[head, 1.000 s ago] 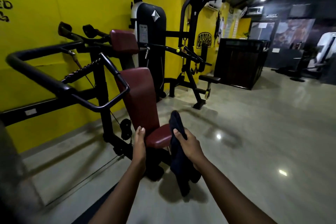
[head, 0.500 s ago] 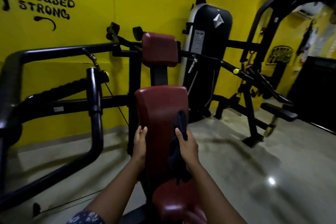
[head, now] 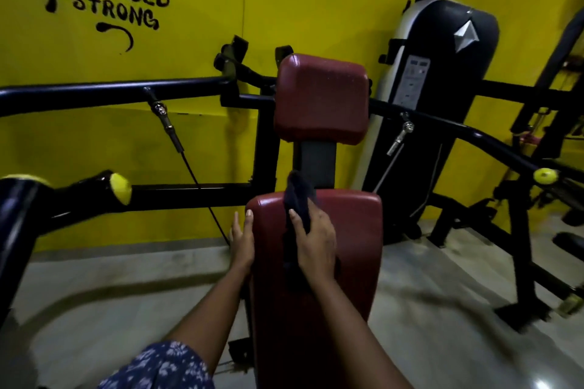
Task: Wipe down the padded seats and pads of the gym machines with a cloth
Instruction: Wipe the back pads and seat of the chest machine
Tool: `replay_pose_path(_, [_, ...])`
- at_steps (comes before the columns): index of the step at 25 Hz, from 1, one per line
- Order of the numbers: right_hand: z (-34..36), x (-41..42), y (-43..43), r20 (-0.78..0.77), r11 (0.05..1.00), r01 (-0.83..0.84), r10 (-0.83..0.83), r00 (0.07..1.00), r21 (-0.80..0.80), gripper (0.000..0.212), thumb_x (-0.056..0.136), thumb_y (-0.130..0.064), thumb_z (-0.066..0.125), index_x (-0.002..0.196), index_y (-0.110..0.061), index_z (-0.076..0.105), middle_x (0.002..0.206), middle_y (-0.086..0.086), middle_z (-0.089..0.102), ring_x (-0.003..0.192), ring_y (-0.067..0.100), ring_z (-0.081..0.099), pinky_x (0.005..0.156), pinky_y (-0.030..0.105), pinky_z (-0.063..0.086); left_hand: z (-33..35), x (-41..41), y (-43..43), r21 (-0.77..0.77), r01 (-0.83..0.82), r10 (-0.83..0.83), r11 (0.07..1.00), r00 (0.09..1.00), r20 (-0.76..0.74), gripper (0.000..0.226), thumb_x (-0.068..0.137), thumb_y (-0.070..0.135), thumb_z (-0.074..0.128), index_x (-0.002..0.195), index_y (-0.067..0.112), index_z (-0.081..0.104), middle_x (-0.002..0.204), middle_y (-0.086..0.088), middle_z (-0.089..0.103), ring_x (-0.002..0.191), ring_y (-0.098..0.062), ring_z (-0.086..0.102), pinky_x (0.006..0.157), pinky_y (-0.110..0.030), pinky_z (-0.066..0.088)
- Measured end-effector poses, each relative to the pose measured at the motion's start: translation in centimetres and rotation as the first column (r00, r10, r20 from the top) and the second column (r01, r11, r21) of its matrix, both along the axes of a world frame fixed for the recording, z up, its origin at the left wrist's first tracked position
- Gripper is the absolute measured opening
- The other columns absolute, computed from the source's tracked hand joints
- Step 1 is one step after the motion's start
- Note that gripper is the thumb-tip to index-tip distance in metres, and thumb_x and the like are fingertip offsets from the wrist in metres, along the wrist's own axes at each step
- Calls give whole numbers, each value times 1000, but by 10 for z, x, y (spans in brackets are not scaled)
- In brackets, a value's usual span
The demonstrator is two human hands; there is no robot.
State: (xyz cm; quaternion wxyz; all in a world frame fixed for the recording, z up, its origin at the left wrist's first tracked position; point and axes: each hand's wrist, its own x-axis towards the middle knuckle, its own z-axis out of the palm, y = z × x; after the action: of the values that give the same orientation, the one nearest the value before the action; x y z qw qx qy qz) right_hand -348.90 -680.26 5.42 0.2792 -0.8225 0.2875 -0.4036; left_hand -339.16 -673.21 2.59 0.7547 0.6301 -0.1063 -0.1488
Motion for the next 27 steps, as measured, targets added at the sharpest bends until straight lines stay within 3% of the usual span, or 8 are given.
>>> replay_pose_path(3, [-7,49,-5,-179,940,44,-110,978,-338,61,85,-59,24,139,-35,41,144,13,42,124,34,47,95,46,42,-32,30,-32,-108,49,-54,993,998,-40,111,59,89,45,142,17,35,144,-11,43,131,-25,43,111,-49,31])
replay_pose_path(6, [-25,79,-14,-252,867,35,-183,950,-497,59,80,-59,35,135,-40,44,147,16,39,133,36,35,98,58,37,-34,27,-37,-127,30,-38,991,997,-61,109,59,87,46,140,15,37,137,-10,50,123,-23,50,107,-46,37])
replay_pose_path(9, [-33,80,-38,-199,800,-18,-127,972,-599,62,75,-60,42,133,-38,44,145,14,42,135,31,30,102,59,31,-24,21,-31,-177,59,-66,982,997,-35,96,69,75,50,143,17,32,140,-6,46,126,-21,47,107,-41,38])
replay_pose_path(12, [-25,71,-68,-200,810,-33,-105,974,-586,56,75,-55,45,127,-35,50,138,10,50,129,28,39,102,56,35,-26,23,-28,-148,100,-104,984,994,-20,85,75,71,51,144,28,26,145,-6,41,129,-24,45,107,-47,38])
replay_pose_path(15, [-23,52,-113,-96,847,116,-193,976,-519,52,74,-49,45,117,-27,62,131,9,56,123,29,49,101,55,35,-24,22,-27,-20,136,-136,991,991,-13,105,59,77,52,148,36,14,151,-4,31,133,-26,40,108,-51,36])
replay_pose_path(21, [-11,46,-123,-82,878,447,-465,882,-173,49,78,-51,43,115,-27,64,138,11,49,118,40,45,94,55,35,-21,20,-23,101,127,-131,987,991,33,117,50,87,50,148,37,10,153,-4,29,136,-27,36,109,-52,34])
replay_pose_path(25, [-23,69,-56,-123,885,187,-262,957,-427,50,76,-56,40,119,-39,57,137,9,50,119,30,41,91,49,41,-22,20,-26,89,80,-82,993,996,23,76,85,55,51,147,29,15,148,-8,35,130,-28,41,107,-47,37])
replay_pose_path(27, [-20,64,-71,-175,847,86,-205,963,-524,51,73,-58,42,118,-39,58,133,6,54,118,25,39,90,49,42,-24,21,-27,95,87,-90,992,996,25,74,86,48,51,148,28,15,147,-9,36,130,-28,41,106,-47,38])
